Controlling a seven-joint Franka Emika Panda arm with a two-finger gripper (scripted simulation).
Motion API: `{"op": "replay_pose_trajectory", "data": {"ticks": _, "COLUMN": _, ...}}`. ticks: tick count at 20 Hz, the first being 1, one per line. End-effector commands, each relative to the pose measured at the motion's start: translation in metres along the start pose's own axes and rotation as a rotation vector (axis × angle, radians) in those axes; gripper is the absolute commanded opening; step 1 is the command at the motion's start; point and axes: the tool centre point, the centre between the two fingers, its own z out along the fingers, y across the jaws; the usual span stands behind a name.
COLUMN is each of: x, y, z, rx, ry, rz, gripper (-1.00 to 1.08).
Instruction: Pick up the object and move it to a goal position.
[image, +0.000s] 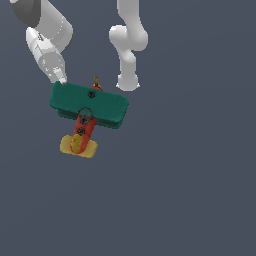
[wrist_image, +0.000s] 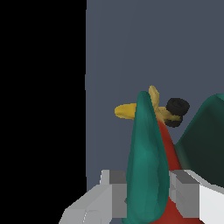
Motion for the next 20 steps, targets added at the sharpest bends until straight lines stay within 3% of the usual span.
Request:
{"op": "replay_pose_trajectory", "data": {"ticks": 1, "x": -0.001, "y": -0.015, "z": -0.008, "rx": 0.002, "ry": 0.0, "rz": -0.003, "gripper": -1.0}}
{"op": "replay_pose_trajectory", "data": {"ticks": 13, "x": -0.003, "y": -0.029, "z": -0.015, "rx": 0.0, "ry": -0.002, "rz": 0.0, "gripper": -1.0}}
{"op": "replay_pose_trajectory", "data": {"ticks": 20, "x": -0.015, "y": -0.05, "z": -0.019, "rx": 0.0, "ry": -0.001, "rz": 0.0, "gripper": -1.0}}
